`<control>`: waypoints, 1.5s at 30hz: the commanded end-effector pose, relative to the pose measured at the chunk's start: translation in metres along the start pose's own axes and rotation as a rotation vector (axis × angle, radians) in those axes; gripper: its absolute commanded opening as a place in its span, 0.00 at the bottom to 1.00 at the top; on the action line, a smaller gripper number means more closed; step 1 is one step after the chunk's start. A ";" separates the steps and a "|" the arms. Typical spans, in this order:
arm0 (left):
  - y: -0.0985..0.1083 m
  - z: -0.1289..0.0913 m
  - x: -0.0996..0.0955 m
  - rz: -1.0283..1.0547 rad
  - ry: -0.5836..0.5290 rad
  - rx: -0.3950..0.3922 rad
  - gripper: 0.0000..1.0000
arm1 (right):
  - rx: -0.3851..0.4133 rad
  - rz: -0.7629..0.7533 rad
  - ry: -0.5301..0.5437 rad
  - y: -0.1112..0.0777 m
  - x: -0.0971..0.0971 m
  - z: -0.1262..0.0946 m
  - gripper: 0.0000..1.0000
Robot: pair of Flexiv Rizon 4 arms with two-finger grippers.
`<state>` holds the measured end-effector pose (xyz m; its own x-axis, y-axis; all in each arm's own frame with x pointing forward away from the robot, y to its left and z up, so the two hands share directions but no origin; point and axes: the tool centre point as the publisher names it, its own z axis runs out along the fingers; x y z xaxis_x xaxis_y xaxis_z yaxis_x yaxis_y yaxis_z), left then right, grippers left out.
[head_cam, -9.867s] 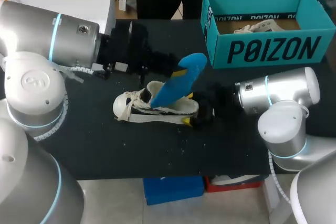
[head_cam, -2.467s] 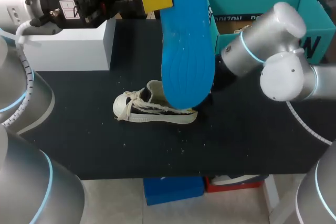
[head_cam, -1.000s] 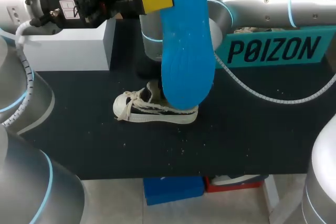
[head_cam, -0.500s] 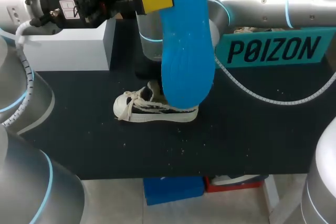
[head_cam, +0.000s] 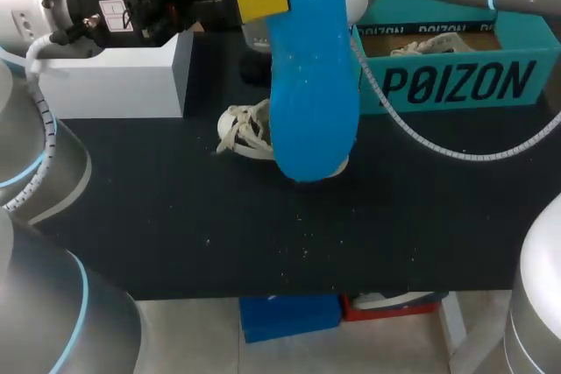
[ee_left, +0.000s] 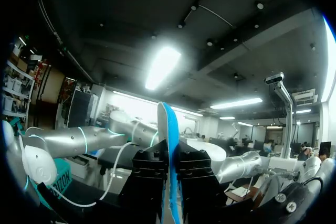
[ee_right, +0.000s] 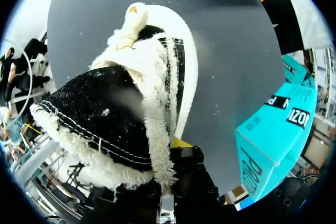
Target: Take the shoe out of the shoebox, open the shoe tongue, remove and reinsert the insole, then place the shoe into the shoebox
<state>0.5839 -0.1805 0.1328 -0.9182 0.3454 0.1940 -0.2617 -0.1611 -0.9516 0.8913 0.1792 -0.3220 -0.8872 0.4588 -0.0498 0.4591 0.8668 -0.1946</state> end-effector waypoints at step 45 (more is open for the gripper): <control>0.000 0.002 -0.001 0.001 -0.002 0.000 0.00 | -0.046 1.192 0.059 0.031 -0.005 0.060 0.00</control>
<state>0.5839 -0.1806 0.1328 -0.9182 0.3455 0.1940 -0.2617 -0.1611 -0.9516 0.9062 0.1908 -0.3804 0.1020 0.9860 -0.1320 0.9943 -0.1050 -0.0160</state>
